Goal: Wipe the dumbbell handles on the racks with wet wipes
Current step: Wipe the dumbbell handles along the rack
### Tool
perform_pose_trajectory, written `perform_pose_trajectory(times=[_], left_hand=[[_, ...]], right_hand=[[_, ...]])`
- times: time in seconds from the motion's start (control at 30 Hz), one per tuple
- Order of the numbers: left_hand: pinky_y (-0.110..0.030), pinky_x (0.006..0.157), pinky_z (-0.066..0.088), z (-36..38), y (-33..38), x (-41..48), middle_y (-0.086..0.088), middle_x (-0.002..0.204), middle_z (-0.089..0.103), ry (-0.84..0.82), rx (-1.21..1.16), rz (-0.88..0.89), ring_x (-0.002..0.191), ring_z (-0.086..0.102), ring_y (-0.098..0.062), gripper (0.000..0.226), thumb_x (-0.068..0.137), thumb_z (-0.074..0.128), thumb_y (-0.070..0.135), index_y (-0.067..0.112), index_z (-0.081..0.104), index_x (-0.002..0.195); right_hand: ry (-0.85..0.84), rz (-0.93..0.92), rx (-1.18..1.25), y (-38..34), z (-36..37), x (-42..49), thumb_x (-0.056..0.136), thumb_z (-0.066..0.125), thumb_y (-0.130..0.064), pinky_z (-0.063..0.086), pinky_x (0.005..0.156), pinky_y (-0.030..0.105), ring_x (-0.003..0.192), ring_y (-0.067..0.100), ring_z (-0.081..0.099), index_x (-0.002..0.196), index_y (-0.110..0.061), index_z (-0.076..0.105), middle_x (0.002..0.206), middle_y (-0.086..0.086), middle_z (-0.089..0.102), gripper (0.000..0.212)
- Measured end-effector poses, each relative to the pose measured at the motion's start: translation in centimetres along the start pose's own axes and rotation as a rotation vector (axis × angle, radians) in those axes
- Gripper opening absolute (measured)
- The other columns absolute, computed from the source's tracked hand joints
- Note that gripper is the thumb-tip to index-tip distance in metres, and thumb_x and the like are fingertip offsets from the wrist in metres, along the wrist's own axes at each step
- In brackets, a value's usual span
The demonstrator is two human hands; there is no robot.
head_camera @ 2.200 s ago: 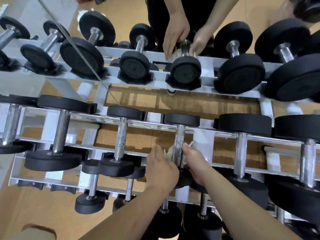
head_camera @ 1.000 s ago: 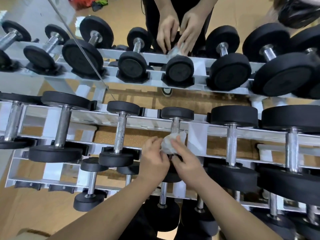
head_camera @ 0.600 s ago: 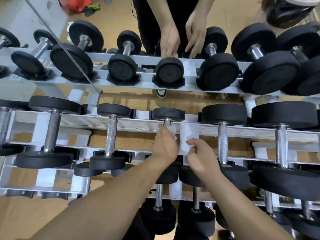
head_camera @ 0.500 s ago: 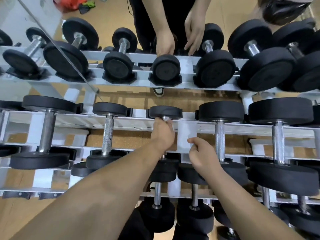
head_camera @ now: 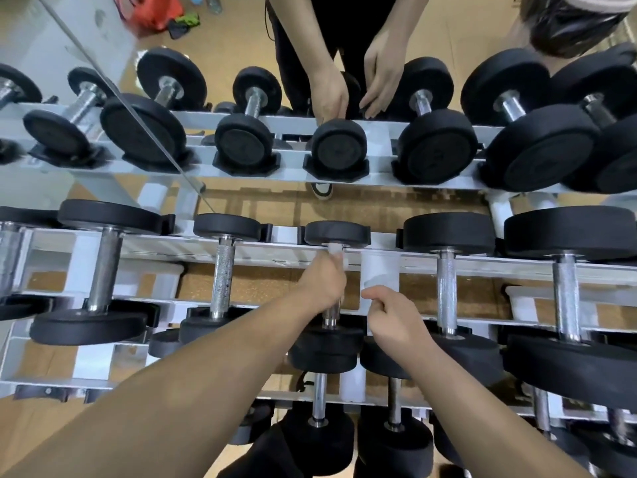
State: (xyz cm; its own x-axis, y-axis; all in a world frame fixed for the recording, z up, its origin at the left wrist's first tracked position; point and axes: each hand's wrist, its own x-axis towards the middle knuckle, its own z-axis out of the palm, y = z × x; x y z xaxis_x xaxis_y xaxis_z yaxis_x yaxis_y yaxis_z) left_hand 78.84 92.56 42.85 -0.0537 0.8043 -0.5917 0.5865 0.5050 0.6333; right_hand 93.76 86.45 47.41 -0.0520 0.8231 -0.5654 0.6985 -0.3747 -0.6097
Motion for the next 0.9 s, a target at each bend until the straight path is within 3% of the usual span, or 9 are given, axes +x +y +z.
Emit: perform_pose_trajectory(times=[0.13,0.23,0.37,0.47,0.57,0.63,0.7,0.8,0.9], left_hand=[[-0.039,0.082,0.047,1.1,-0.1,-0.4,-0.025,0.109,0.064,0.092,-0.106,-0.006,0.102,0.064,-0.041,0.035,0.110,0.034,0.030,-0.001,0.045,0.120],[-0.039,0.088,0.048,1.6,-2.1,-3.6,-0.017,0.113,0.060,-0.039,0.060,-0.022,0.106,0.062,-0.038,0.029,0.108,0.038,0.027,0.004,0.043,0.126],[-0.052,0.109,0.039,0.4,-3.0,-5.8,-0.013,0.124,0.060,-0.228,0.435,-0.028,0.117,0.059,-0.036,0.026,0.101,0.042,0.016,0.009,0.050,0.125],[-0.040,0.088,0.051,-1.8,-2.7,-7.5,-0.012,0.111,0.069,-0.232,0.345,0.037,0.103,0.064,-0.030,0.016,0.103,0.043,0.019,0.012,0.056,0.110],[-0.032,0.065,0.044,-3.4,-1.5,-9.6,0.002,0.082,0.065,-0.081,0.054,0.167,0.076,0.059,-0.016,0.025,0.108,0.041,0.033,0.022,0.061,0.097],[-0.033,0.070,0.047,-3.0,-0.3,-10.8,0.003,0.079,0.066,0.004,-0.060,0.241,0.073,0.059,-0.015,0.024,0.107,0.044,0.039,0.025,0.060,0.097],[-0.034,0.070,0.050,-1.4,1.0,-11.7,-0.001,0.080,0.068,0.052,-0.102,0.306,0.073,0.063,-0.016,0.013,0.104,0.049,0.034,0.025,0.058,0.101],[-0.026,0.064,0.049,1.4,2.9,-12.9,0.006,0.081,0.067,0.077,-0.218,0.364,0.070,0.063,-0.006,0.006,0.101,0.057,0.027,0.027,0.056,0.106],[-0.016,0.062,0.041,4.1,5.9,-14.3,0.012,0.078,0.062,0.059,-0.236,0.407,0.067,0.058,0.005,0.013,0.096,0.066,0.022,0.021,0.056,0.104]], right_hand=[[0.025,0.024,0.068,0.0,0.1,0.5,0.102,0.040,-0.006,0.048,0.080,0.024,0.088,0.014,0.063,0.136,-0.016,0.060,0.114,0.003,0.067,0.040],[0.026,0.026,0.045,0.3,0.2,0.2,0.103,0.040,-0.007,0.047,0.082,0.024,0.094,0.012,0.062,0.135,-0.016,0.060,0.119,-0.001,0.065,0.039],[-0.032,0.035,0.022,-0.1,0.8,-0.3,0.104,0.039,-0.009,0.044,0.096,0.024,0.119,0.018,0.059,0.135,-0.016,0.061,0.135,0.002,0.063,0.039],[-0.072,0.014,0.038,-0.9,0.7,-1.0,0.106,0.040,-0.013,0.037,0.097,0.018,0.129,0.014,0.052,0.141,-0.018,0.059,0.143,-0.004,0.057,0.039],[-0.112,-0.006,0.254,-1.9,-0.5,-2.0,0.106,0.051,-0.028,0.045,0.095,0.017,0.120,0.005,0.057,0.133,-0.028,0.064,0.136,-0.011,0.063,0.030],[-0.176,0.036,0.545,-2.5,-2.1,-2.9,0.102,0.060,-0.040,0.051,0.101,0.032,0.113,0.006,0.066,0.117,-0.030,0.073,0.119,-0.011,0.074,0.021],[-0.230,0.052,0.708,-2.4,-4.0,-3.7,0.096,0.067,-0.045,0.055,0.098,0.037,0.110,0.010,0.070,0.116,-0.026,0.075,0.114,-0.005,0.077,0.028],[-0.137,0.033,0.691,-1.2,-6.1,-4.8,0.093,0.075,-0.036,0.058,0.095,0.038,0.106,0.010,0.072,0.118,-0.026,0.075,0.111,-0.007,0.078,0.027],[0.022,0.056,0.665,1.1,-8.8,-5.5,0.094,0.074,-0.019,0.059,0.095,0.044,0.102,0.020,0.074,0.097,-0.022,0.081,0.099,-0.002,0.080,0.008]])
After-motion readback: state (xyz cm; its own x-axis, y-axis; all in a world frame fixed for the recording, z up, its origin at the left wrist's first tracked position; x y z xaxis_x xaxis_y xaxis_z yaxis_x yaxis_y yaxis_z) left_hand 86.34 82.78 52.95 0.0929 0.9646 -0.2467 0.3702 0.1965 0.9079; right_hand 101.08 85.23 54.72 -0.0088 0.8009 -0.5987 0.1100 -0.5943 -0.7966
